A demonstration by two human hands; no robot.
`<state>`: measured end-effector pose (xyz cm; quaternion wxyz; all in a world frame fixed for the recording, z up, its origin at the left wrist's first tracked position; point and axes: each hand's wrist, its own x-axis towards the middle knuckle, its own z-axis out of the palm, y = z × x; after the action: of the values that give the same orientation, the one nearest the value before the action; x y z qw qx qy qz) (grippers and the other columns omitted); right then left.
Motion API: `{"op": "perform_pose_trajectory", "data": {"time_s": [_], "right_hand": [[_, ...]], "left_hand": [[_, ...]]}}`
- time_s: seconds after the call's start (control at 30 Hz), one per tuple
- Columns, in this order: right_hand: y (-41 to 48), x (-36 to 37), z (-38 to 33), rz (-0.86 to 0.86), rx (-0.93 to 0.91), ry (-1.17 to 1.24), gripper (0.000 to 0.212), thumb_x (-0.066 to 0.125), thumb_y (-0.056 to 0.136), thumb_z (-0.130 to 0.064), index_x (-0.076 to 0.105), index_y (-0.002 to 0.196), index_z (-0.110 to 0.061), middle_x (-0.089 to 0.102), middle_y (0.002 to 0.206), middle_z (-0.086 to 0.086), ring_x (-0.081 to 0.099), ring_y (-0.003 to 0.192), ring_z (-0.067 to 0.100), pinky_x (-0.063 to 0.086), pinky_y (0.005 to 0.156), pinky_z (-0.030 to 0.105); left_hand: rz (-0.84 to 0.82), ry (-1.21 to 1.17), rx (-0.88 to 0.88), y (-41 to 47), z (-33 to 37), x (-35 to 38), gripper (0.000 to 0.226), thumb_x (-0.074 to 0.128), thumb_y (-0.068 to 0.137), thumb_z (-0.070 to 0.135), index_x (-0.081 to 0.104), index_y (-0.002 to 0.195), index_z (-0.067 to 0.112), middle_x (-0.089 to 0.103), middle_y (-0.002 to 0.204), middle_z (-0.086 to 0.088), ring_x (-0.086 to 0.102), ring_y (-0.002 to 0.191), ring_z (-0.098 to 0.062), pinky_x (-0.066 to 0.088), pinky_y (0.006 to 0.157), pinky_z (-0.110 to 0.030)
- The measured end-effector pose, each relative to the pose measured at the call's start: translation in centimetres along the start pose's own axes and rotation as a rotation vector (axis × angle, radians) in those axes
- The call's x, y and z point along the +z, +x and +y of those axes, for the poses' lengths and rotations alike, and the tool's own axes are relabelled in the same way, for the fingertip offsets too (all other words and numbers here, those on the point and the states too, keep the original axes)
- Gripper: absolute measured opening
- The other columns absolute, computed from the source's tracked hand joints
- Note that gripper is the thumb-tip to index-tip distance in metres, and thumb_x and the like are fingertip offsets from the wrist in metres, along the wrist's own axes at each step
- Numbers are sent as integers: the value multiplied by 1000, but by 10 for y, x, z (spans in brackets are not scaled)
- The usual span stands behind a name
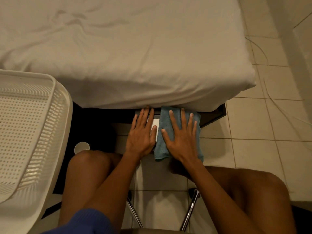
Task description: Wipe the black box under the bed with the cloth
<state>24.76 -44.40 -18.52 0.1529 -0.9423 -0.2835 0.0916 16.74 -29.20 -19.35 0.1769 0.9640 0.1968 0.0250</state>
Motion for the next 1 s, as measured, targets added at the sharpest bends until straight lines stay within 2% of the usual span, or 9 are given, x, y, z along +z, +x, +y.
{"op": "perform_pose_trajectory", "data": {"time_s": [0.33, 0.6, 0.83, 1.0], "right_hand": [[1, 5, -3, -13, 11, -69, 79, 27, 94, -72, -1, 160, -37, -11, 169, 4, -14, 155, 33, -5, 124, 56], [-11, 4, -4, 14, 67, -22, 79, 27, 96, -70, 1, 161, -33, -9, 170, 2, -12, 156, 28, -2, 125, 53], [-1, 5, -3, 27, 85, -48, 80, 27, 94, -70, 3, 161, -33, -5, 170, 4, -8, 156, 30, -1, 125, 53], [-12, 9, -8, 39, 83, -42, 73, 28, 99, -60, 6, 161, -30, -5, 170, 7, -8, 156, 31, 2, 125, 56]], "left_hand": [[2, 13, -2, -1, -1, 5, 62, 24, 102, 41, 4, 156, 18, 3, 165, -3, -3, 152, -15, 5, 124, -42], [12, -14, -19, 1, -2, 3, 58, 25, 102, 36, 10, 156, 20, 10, 164, -2, 1, 152, -14, 4, 124, -39], [19, -8, -11, 0, -2, 6, 59, 26, 102, 35, 9, 156, 18, 7, 164, -2, 0, 152, -15, 4, 124, -39], [24, -16, -21, 1, -2, 7, 58, 24, 103, 35, 7, 156, 19, 6, 165, -1, -1, 152, -14, 4, 124, -40]]}}
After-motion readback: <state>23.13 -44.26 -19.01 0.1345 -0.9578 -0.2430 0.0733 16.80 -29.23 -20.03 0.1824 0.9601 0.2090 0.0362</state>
